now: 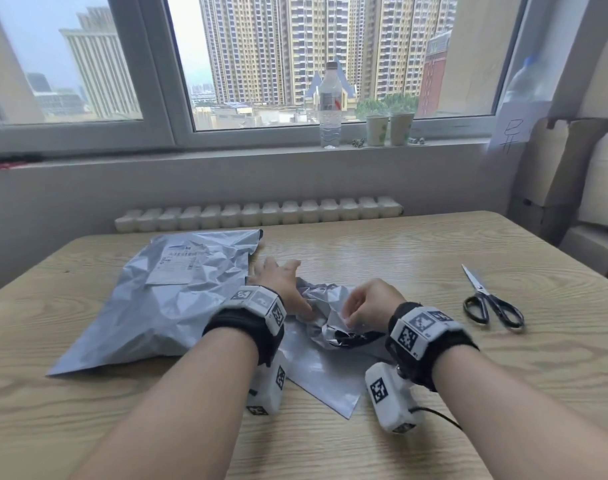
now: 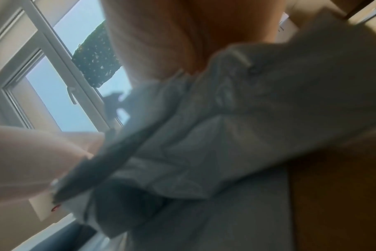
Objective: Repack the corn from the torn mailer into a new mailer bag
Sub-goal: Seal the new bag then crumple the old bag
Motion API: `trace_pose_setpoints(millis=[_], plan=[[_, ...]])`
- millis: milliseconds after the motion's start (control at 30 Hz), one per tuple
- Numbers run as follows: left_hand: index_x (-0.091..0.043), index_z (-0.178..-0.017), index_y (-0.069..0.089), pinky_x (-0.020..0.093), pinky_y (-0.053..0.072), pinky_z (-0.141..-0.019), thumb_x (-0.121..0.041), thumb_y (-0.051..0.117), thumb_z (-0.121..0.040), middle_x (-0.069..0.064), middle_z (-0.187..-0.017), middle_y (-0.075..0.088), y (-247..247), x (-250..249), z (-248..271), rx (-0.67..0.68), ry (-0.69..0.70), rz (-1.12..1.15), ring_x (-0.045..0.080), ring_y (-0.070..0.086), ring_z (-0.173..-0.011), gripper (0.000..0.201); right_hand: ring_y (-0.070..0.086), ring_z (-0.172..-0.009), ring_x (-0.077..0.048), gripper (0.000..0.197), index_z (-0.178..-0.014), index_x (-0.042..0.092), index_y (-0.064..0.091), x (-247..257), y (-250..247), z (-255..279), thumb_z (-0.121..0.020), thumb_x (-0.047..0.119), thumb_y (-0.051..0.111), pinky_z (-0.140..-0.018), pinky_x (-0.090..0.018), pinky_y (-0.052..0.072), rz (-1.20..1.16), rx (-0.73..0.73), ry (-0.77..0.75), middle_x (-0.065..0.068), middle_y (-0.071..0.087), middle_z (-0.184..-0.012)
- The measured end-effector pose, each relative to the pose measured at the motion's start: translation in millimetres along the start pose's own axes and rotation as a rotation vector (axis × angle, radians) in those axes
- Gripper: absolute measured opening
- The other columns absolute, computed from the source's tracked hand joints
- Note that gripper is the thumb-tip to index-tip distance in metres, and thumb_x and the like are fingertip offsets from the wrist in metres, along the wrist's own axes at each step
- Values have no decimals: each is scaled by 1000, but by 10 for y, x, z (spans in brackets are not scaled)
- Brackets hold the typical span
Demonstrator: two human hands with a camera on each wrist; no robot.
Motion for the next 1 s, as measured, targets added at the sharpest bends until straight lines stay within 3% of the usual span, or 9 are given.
trace_pose_setpoints(millis=[100,233,333,467,533,633,767,867,1000], plan=[[-23,-135,42,35,47,-97,-57,75,-57,4,-125,56,250,53,-11,161,-77,43,24,54,-115,92,68,-80,-15,22,-51,24,71,6,-32,4,-63,9,83,-78,-33,58,77,-40,-7,7,71,-73],[-19,-94,60,28,52,-78,-56,74,-56,3,-96,66,245,-7,-15,119,-51,52,20,62,-90,55,51,-102,-17,19,-63,24,66,146,-125,44,-61,20,84,-85,-32,47,381,-141,-44,8,55,-106],[-12,-102,59,29,50,-72,-43,76,-62,4,-90,64,238,-61,-32,103,-10,74,23,62,-87,53,57,-85,-21,31,-75,19,55,140,-69,60,-63,20,84,-65,-27,47,458,-37,1,0,57,-95],[-13,-115,47,35,50,-84,-37,75,-71,7,-111,61,313,-149,-11,99,31,148,26,59,-103,58,56,-106,-27,89,-131,20,38,61,-111,95,-57,32,86,-83,-35,52,457,-22,50,-7,47,-122],[-12,-118,43,36,51,-85,-34,76,-70,8,-111,62,344,-192,6,136,33,186,27,60,-103,62,57,-106,-24,105,-142,28,27,61,-61,130,-55,35,85,-84,-33,53,388,32,21,-2,54,-121],[-13,-120,35,36,52,-79,-28,74,-72,8,-104,62,356,-238,24,196,47,234,25,62,-96,64,61,-90,-17,76,-121,28,48,70,43,147,-55,29,85,-74,-29,53,287,109,-28,9,60,-93],[-22,-127,32,31,48,-63,-11,66,-75,8,-89,57,389,-250,64,302,26,523,23,57,-80,63,62,-72,-22,42,-96,20,55,-18,9,100,-65,6,79,-62,-34,54,44,113,43,-5,62,-86],[-24,-139,34,33,47,-68,2,57,-77,9,-89,55,388,-350,148,413,41,823,21,55,-82,71,54,-53,-22,25,-86,8,53,-71,-96,38,-73,-4,69,-49,-30,46,-207,64,80,-12,55,-71],[-19,-123,51,25,54,-78,-21,74,-74,1,-113,61,275,-543,314,532,166,853,13,58,-101,55,50,-45,-20,13,-88,-2,58,-100,-297,20,-79,-11,59,-45,-25,45,-507,-61,92,-15,52,-69]])
Point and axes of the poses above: each hand's wrist, its own z-axis away from the middle knuckle, its own y-axis out of the palm, x = y × z, the point moved 10 cm from there along -z, towards the middle knuckle
